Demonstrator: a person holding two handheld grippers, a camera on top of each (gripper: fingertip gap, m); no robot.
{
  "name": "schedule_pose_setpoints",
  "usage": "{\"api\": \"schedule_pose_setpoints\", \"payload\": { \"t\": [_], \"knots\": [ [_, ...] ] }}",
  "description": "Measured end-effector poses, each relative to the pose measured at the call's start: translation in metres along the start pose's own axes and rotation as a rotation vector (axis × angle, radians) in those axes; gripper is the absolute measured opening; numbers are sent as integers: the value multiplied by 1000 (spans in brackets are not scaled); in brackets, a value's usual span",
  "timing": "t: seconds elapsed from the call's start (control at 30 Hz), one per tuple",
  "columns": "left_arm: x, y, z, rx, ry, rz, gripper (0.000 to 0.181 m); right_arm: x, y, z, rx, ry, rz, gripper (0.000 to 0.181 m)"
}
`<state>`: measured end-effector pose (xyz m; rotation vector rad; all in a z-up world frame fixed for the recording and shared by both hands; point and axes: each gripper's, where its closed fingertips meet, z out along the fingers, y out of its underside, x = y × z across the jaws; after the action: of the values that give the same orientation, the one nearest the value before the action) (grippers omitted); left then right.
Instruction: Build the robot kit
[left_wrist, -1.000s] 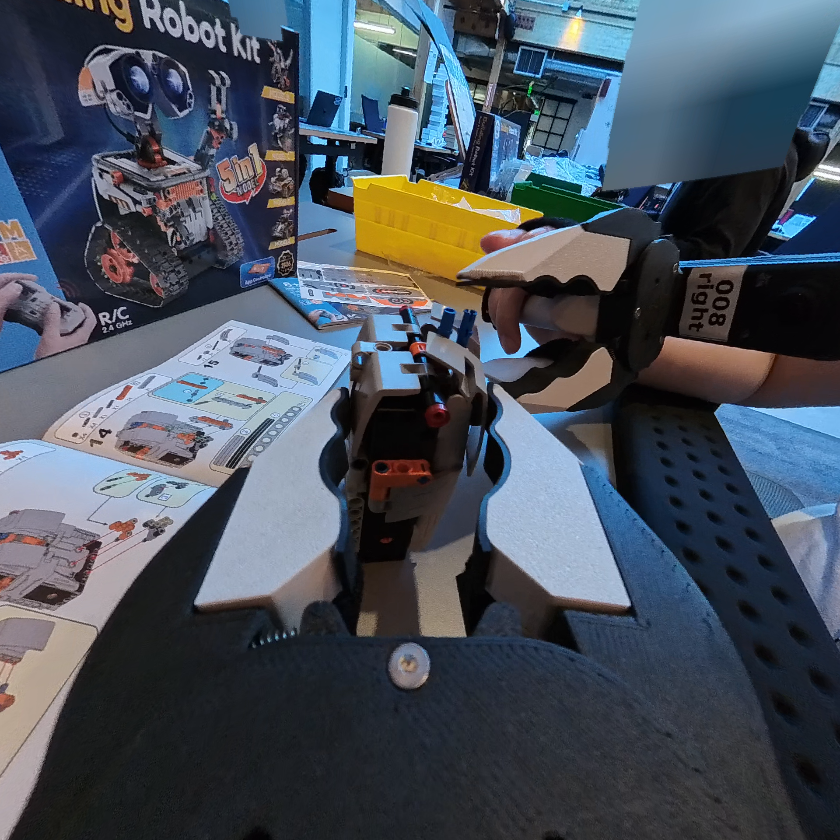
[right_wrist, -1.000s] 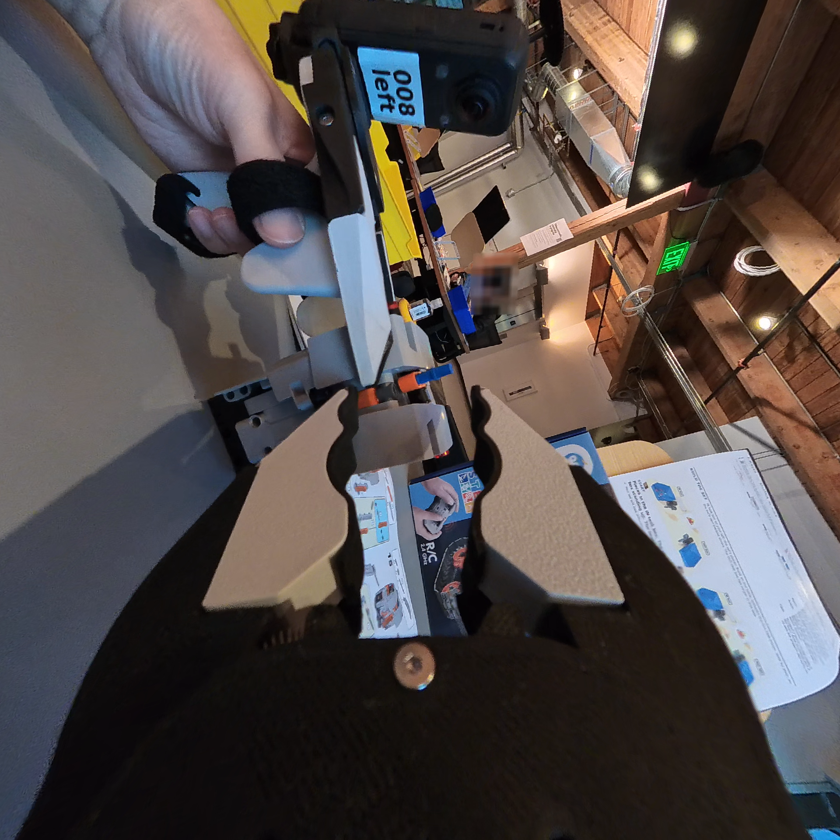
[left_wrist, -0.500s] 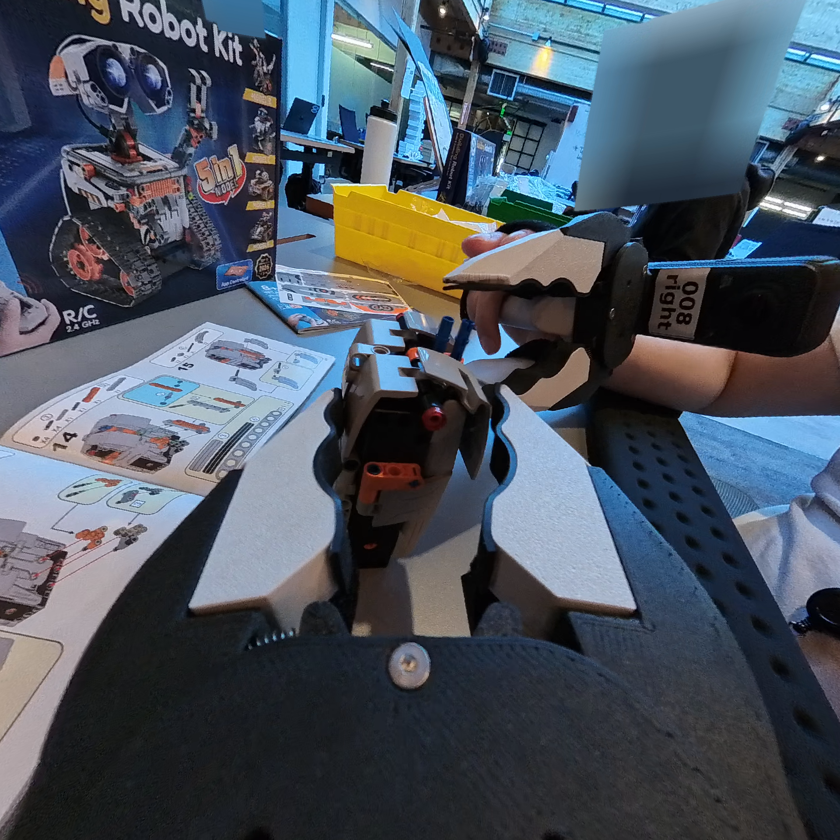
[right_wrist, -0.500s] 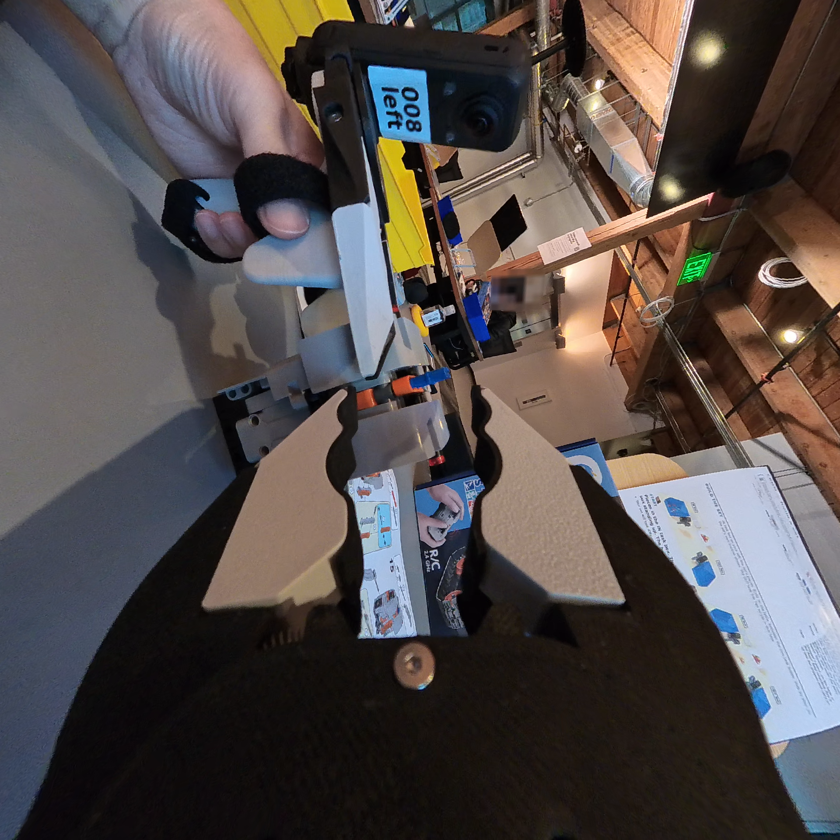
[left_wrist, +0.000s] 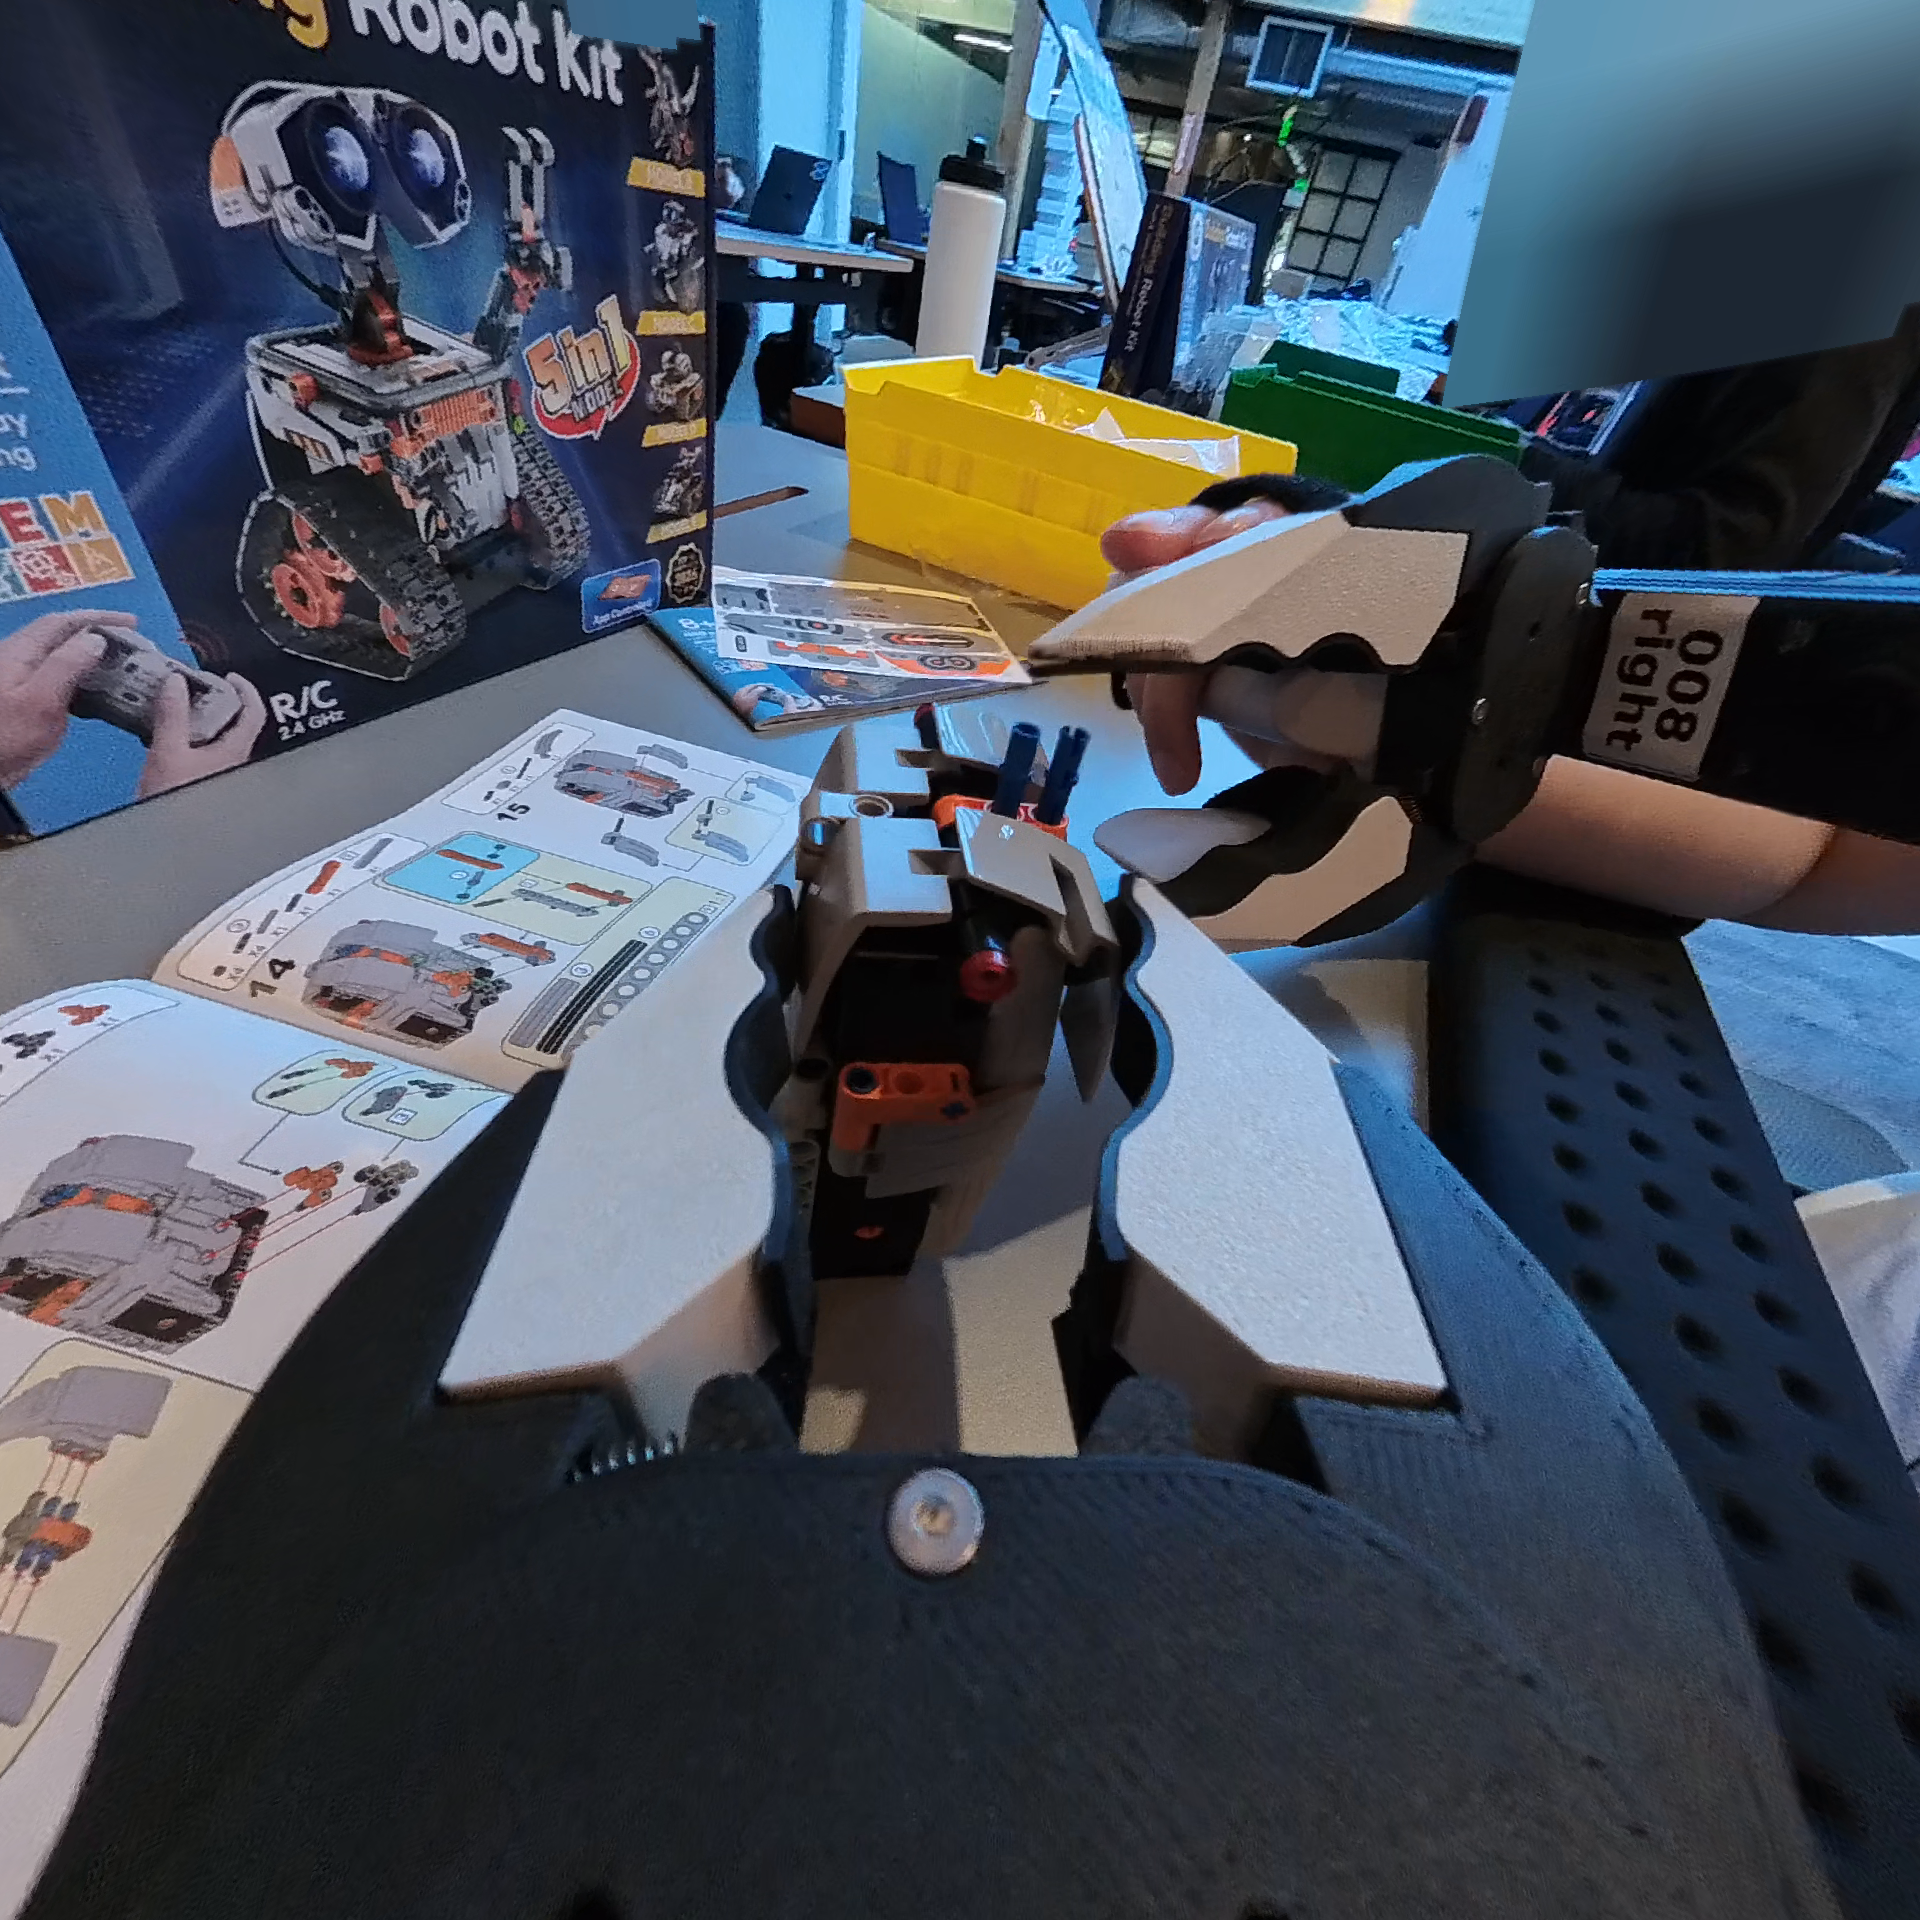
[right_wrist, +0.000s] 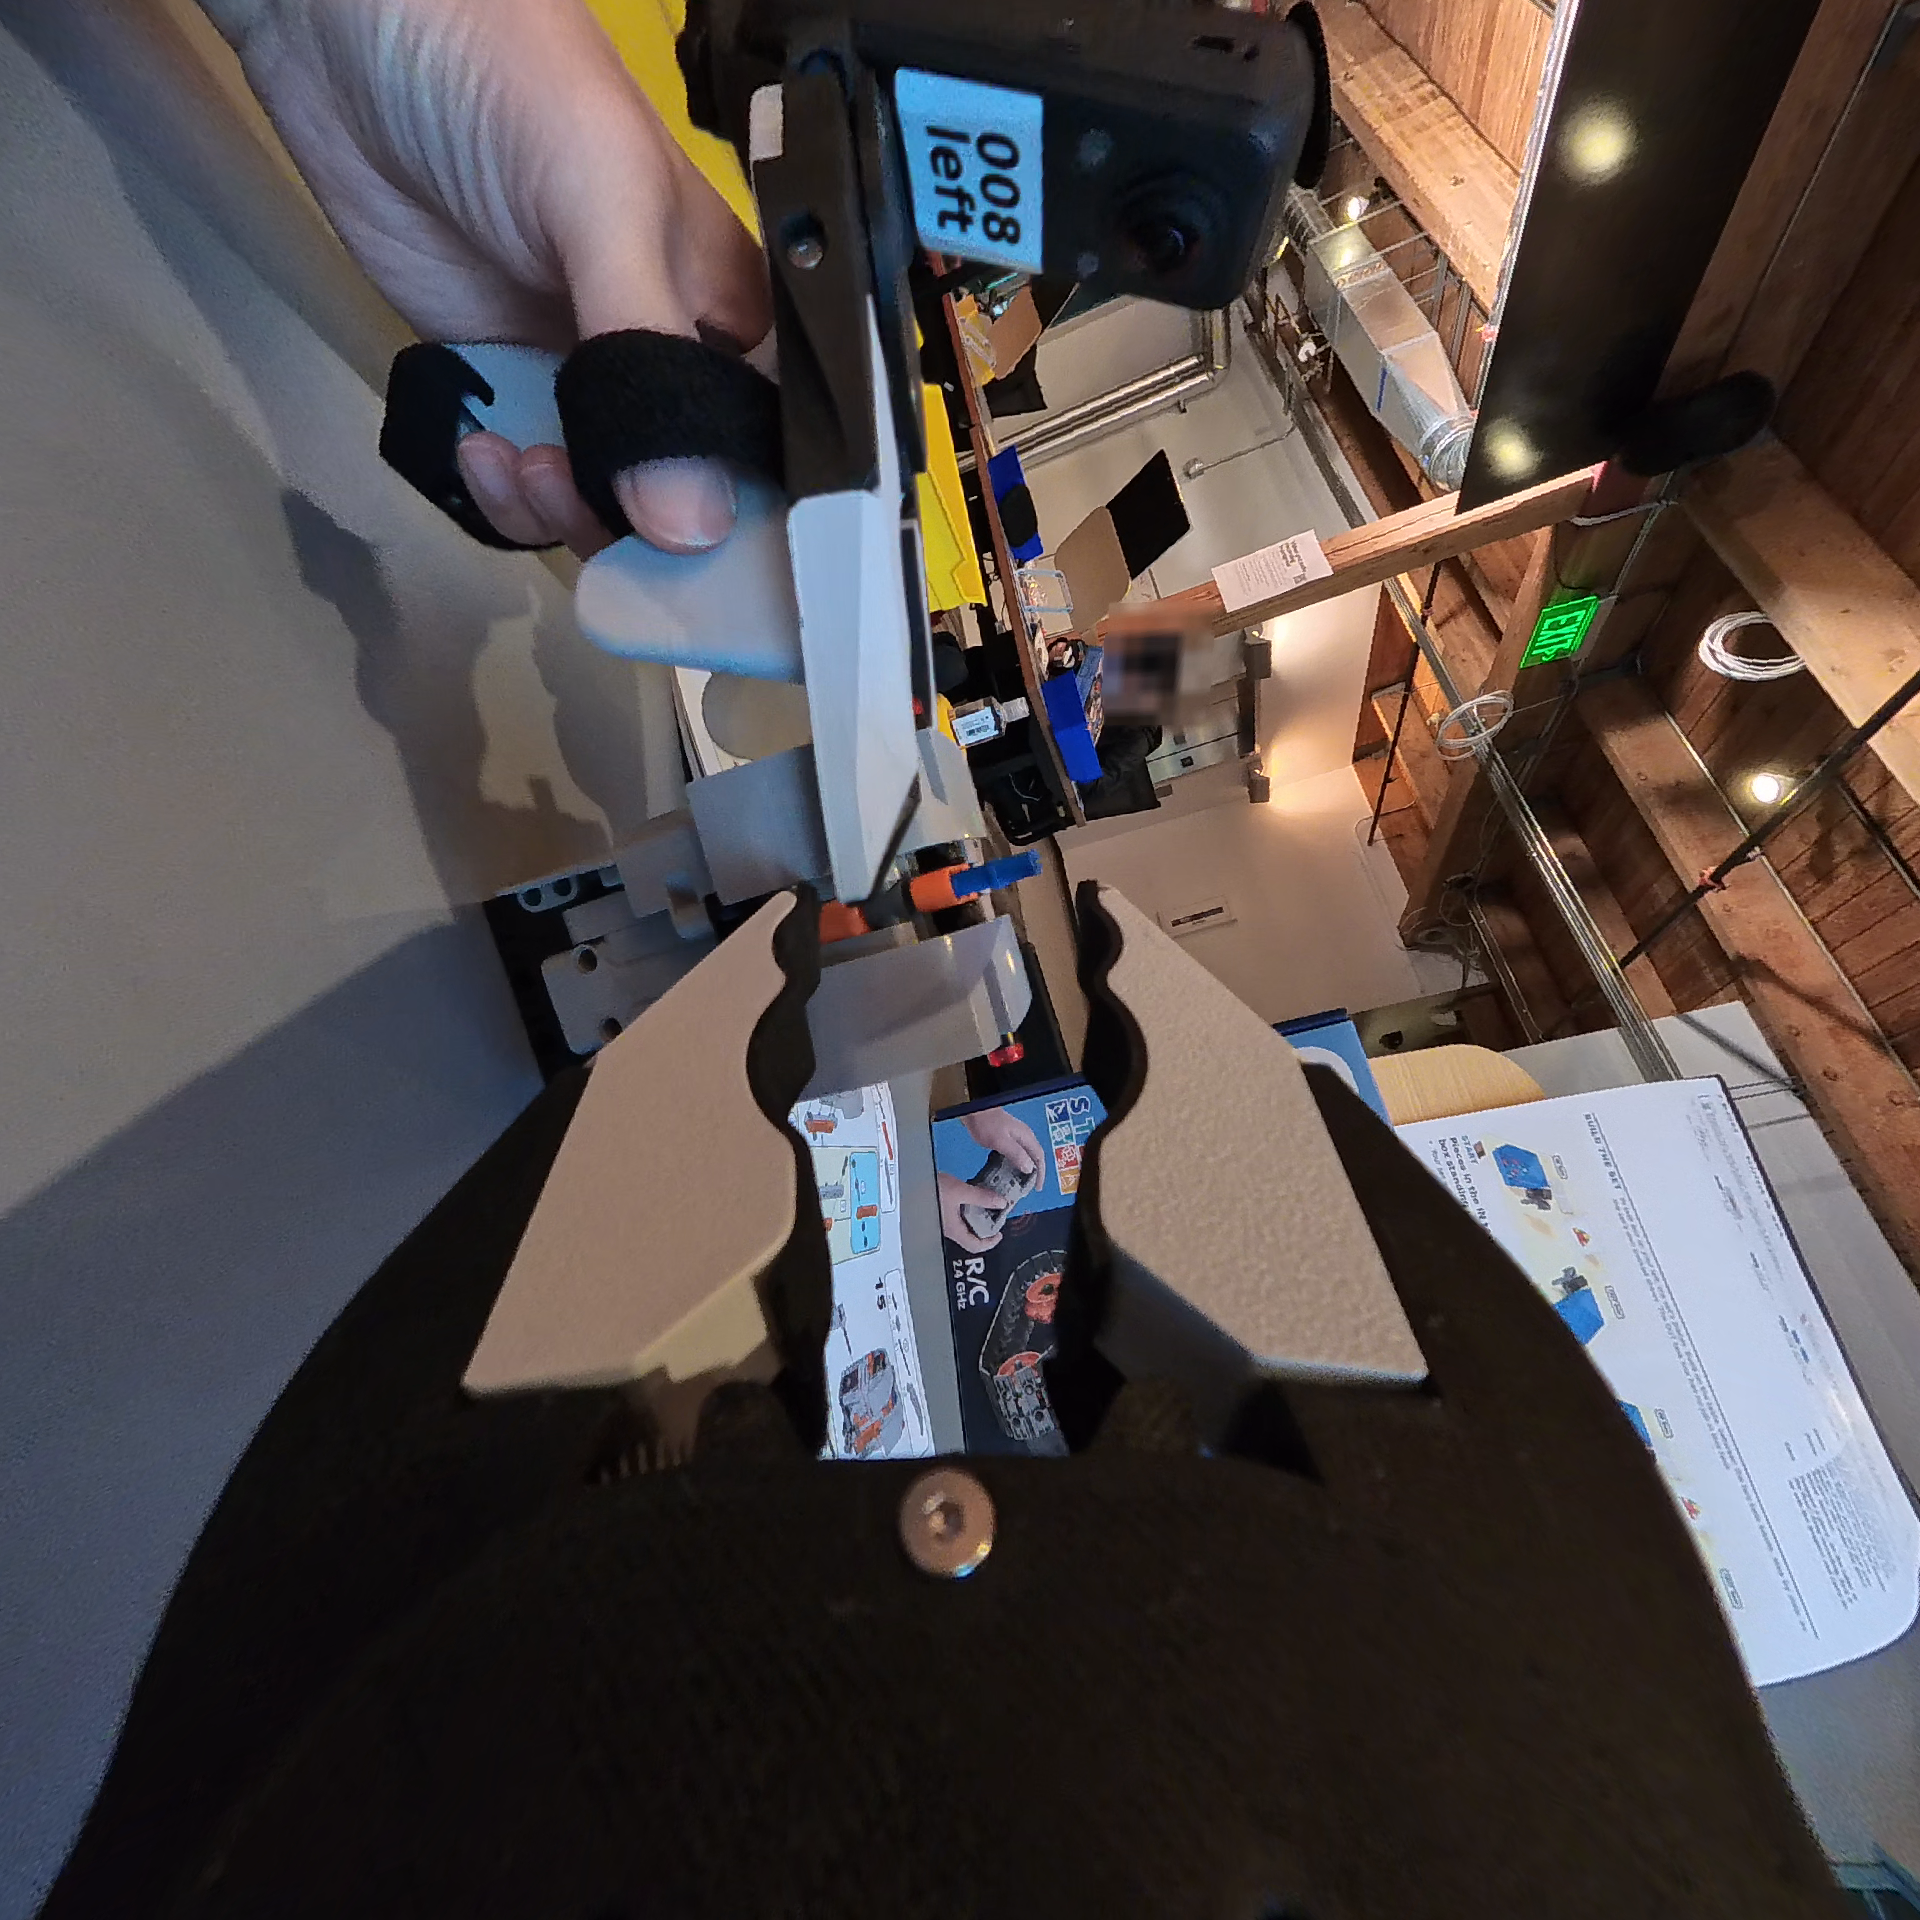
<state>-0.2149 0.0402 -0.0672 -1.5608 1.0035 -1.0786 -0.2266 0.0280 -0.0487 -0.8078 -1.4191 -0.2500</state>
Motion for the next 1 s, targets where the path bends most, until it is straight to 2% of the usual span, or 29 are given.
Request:
{"api": "schedule_pose_setpoints", "payload": {
  "t": [0.33, 0.7, 0.8, 1.0],
  "knots": [
    [-1, 1, 0, -5, -22, 23, 59, 1, 1, 0, 8, 1, -18, 49],
    [2, 1, 0, 1, 0, 28, 63, 0, -1, 0, -11, -38, -151, 47],
    [2, 1, 0, 2, 5, 23, 61, -4, -1, 0, -16, -71, -183, 40],
    [4, 1, 0, -1, 22, 28, 61, -4, -3, -1, -29, -88, -199, 38]
  ]
}}
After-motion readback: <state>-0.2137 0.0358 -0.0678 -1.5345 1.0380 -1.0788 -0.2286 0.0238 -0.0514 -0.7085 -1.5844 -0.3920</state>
